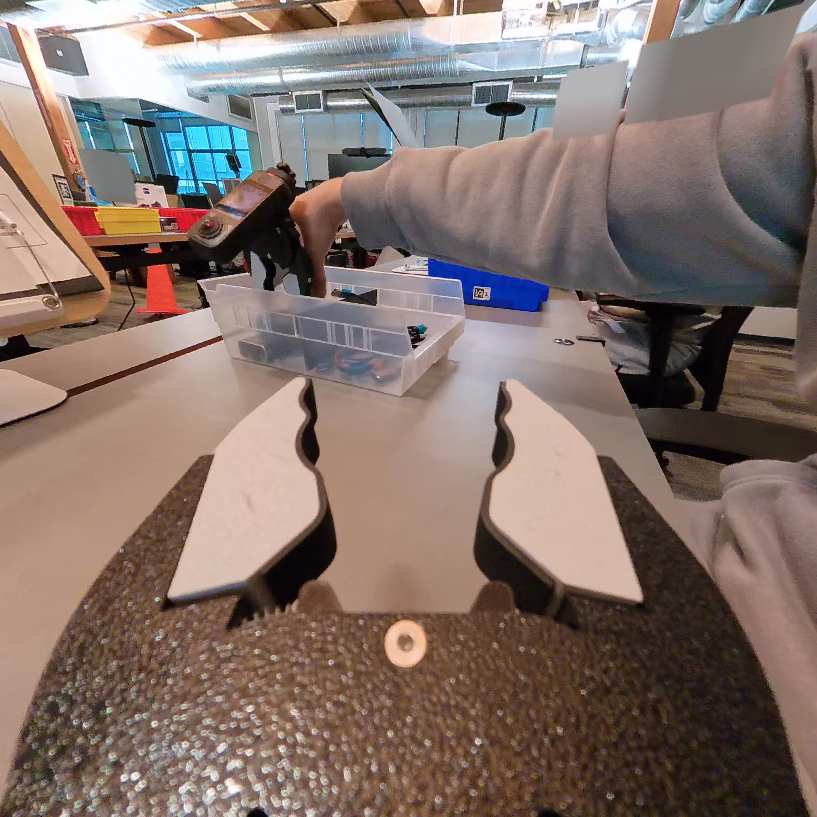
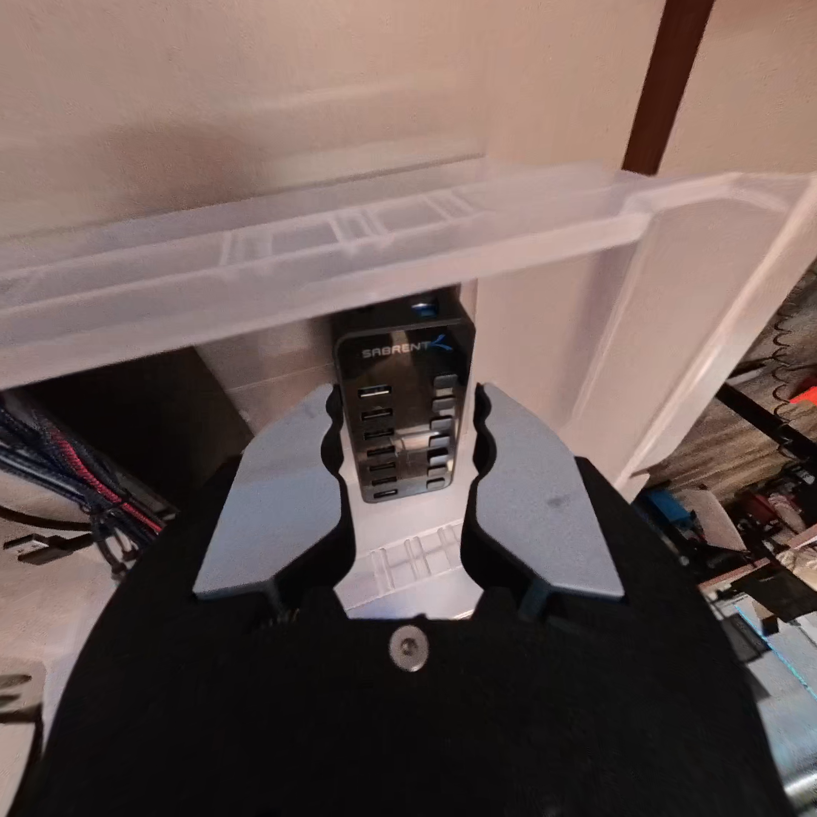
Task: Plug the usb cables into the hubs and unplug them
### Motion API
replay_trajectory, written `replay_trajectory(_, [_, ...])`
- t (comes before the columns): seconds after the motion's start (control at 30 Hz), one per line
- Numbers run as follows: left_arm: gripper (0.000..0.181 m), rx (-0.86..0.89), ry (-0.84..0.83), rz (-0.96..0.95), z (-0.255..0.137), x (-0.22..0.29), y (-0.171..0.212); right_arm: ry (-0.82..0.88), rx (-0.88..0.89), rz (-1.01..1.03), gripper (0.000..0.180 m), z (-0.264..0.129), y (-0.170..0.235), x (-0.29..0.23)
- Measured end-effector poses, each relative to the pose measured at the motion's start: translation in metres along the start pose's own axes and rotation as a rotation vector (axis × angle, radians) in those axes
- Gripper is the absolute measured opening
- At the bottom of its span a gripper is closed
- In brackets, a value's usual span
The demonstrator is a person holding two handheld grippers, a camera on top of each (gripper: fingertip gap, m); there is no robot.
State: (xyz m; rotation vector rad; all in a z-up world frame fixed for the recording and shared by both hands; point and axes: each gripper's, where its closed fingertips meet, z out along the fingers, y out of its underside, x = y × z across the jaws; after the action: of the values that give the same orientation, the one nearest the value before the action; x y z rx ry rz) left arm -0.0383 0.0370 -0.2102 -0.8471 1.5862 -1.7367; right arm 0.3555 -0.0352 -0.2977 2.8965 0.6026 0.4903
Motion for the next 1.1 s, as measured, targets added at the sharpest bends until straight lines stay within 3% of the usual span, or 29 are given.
replay_trajectory(0.1, [0.079, -0.021, 0.005, 0.019, 0.002, 0.003, 0.005, 0.054, 0.091, 0.094, 0.064, -0.012, 0.004, 0.005])
replay_trajectory(0.27, [0.079, -0.027, -0.015, 0.004, 0.003, 0.002, 0.008, 0.371, 0.322, 0.454, 0.064, -0.074, 0.047, 0.01])
replay_trajectory(0.37, [0.086, -0.035, -0.018, 0.001, 0.011, 0.003, 0.012, 0.456, 0.458, 0.792, 0.062, -0.094, 0.095, -0.042])
replay_trajectory(0.43, [0.088, -0.029, -0.007, -0.022, 0.018, 0.005, 0.012, 0.481, 0.555, 0.904, 0.063, -0.092, 0.114, -0.081])
replay_trajectory(0.53, [0.086, -0.04, -0.061, -0.067, 0.038, 0.0, 0.015, 0.493, 0.56, 1.04, 0.071, -0.078, 0.145, -0.128])
replay_trajectory(0.87, [0.09, -0.201, -0.322, -0.11, 0.184, -0.014, 0.0, 0.589, 0.534, 1.137, 0.087, -0.078, 0.18, -0.155])
replay_trajectory(0.93, [0.092, -0.258, -0.38, -0.13, 0.208, -0.02, 0.004, 0.611, 0.508, 1.121, 0.09, -0.08, 0.186, -0.157])
replay_trajectory(1.1, [0.08, -0.433, -0.507, -0.112, 0.246, -0.048, 0.033, 0.625, 0.55, 1.138, 0.09, -0.088, 0.193, -0.158])
